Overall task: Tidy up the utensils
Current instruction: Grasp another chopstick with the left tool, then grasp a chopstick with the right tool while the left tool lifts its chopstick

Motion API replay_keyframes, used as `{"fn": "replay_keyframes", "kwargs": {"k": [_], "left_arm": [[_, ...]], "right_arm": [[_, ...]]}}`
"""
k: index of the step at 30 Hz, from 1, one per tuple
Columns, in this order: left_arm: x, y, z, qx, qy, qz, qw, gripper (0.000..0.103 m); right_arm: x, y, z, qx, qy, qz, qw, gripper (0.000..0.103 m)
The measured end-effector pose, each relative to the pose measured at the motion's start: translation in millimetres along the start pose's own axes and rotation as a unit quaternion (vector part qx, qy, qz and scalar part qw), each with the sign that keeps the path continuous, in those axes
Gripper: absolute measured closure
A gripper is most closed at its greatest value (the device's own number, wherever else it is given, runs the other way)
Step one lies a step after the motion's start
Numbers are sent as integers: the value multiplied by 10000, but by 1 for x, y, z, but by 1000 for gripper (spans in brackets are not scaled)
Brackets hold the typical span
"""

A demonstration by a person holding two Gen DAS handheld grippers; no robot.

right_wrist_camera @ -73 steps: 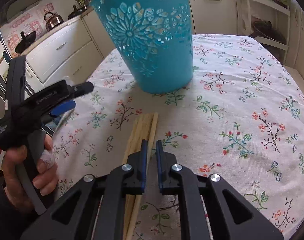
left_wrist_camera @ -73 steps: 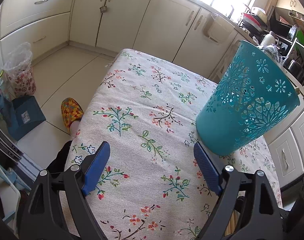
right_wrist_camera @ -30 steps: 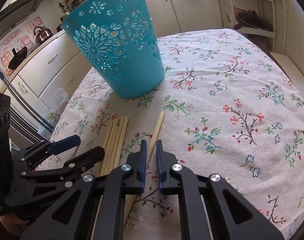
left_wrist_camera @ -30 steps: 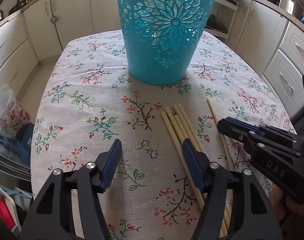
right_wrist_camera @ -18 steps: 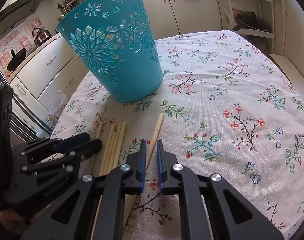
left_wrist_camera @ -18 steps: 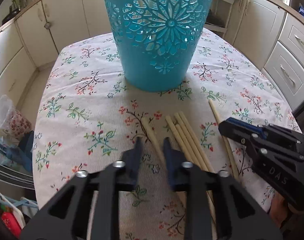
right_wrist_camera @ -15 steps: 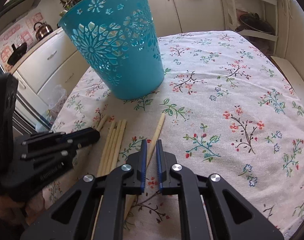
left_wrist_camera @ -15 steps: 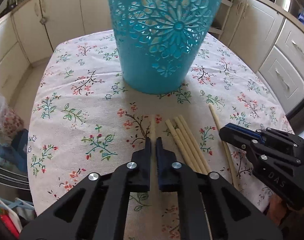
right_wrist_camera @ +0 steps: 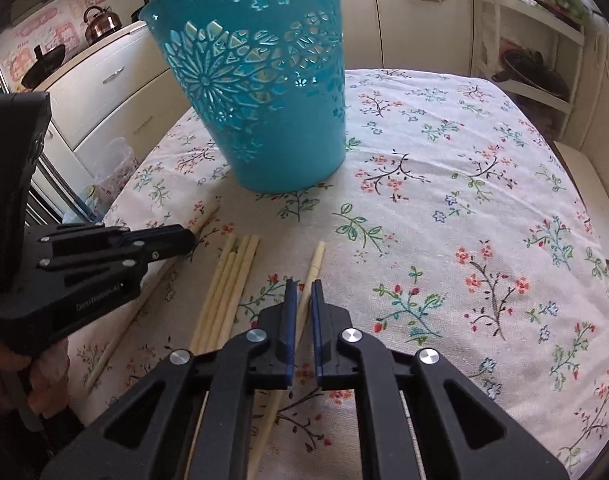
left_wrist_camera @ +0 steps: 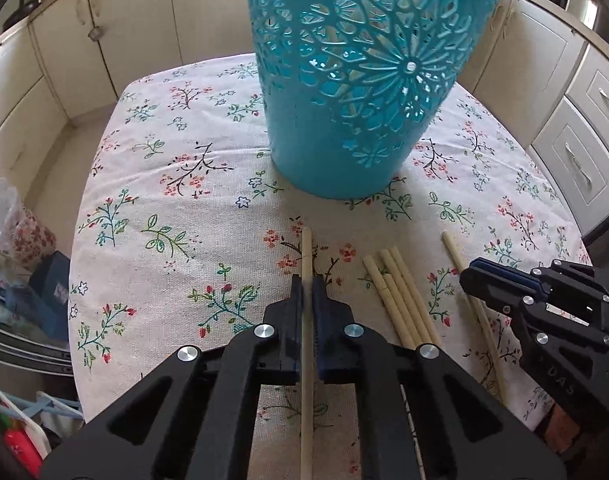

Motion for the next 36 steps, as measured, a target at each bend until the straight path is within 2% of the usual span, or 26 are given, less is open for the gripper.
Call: {"fn": "replay_keyframes", "kwargs": {"k": [7,9,16,29,36], "left_arm": [[6,-2,7,188,-82,228,9995,98],[4,0,6,99,-115,150,9998,98],[-19,19,-7,-662,-435,-356,9962,98],[-60,21,2,-920,-954,-683,9888,98],[-111,19,33,-980,-1686,-903,9766,98]], "right_arm": [[5,-1,1,-87,-20,-108,9999,94],[5,-3,0,-43,-57,-95,9999,95],[2,-8,-1,206,-202,-28,9996,97],[4,-11,0,290,-213,35,9993,97],[3,-14,-1,394,-218,113,9989,97]]}}
Point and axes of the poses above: each gripper's, at about its wrist camera, not at the fingertips, and x roughly the way its jaws point, y to its left, z to its top, the point moved 6 cm from there along x, roughly the way its jaws point, and after that the axes turned 11 degrees about -y, right-handed, at the moved point
